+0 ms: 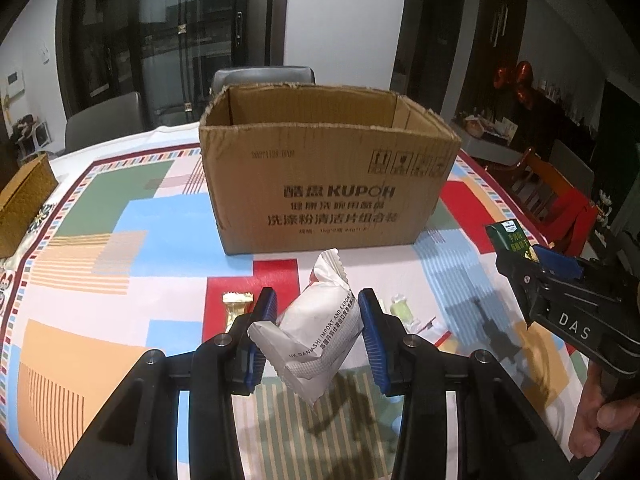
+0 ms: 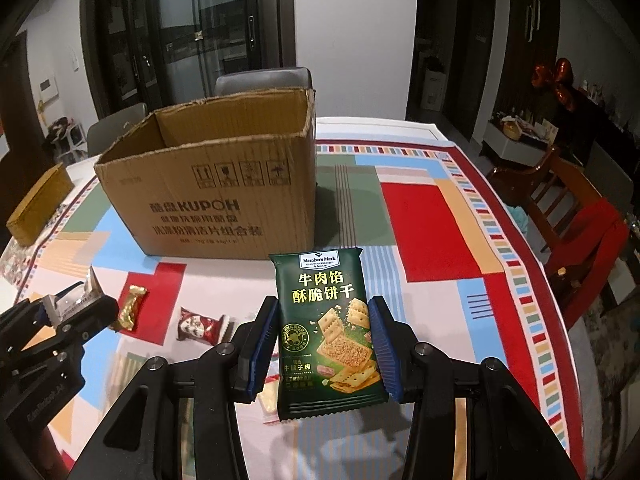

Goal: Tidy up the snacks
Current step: 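Carry the white pastry and green cracker packet over the box with both tools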

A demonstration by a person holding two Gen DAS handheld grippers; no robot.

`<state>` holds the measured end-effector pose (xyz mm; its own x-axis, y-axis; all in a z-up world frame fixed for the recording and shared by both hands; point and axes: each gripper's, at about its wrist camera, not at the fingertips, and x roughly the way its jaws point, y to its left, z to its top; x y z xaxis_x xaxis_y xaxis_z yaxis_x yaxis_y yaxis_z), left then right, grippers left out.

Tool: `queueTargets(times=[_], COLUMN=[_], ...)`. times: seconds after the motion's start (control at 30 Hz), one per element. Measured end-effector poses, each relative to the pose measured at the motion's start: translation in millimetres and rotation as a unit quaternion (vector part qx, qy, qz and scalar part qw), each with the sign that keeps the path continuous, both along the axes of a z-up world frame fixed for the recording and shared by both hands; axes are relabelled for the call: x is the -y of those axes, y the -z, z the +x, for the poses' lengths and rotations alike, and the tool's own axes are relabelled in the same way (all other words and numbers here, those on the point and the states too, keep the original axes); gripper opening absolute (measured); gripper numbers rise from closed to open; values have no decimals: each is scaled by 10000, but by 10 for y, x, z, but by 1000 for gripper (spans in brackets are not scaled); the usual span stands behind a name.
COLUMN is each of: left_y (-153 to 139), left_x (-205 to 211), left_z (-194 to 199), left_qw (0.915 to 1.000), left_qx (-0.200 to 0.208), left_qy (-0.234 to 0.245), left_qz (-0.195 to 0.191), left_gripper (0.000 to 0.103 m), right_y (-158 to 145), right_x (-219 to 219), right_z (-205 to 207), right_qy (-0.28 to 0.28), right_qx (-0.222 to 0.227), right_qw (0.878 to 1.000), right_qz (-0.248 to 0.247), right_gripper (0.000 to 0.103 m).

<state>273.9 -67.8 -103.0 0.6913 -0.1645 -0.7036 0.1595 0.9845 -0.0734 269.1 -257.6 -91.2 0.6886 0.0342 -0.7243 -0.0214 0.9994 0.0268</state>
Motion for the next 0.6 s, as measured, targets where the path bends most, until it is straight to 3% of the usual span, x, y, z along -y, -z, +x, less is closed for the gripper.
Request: queueTargets(times=[0.6], left_y=[-431], left_x=[-143], left_z=[87], left_qw=[9992], left_qx=[398], left_qy=[-32], left_qz=[-68], left_gripper=[41], right_y=[-450], right_x=[-180], right_z=[35], right_qy=[-107], right_qx=[442], right_qw=[9990], right_qz=[3], right_gripper=[47])
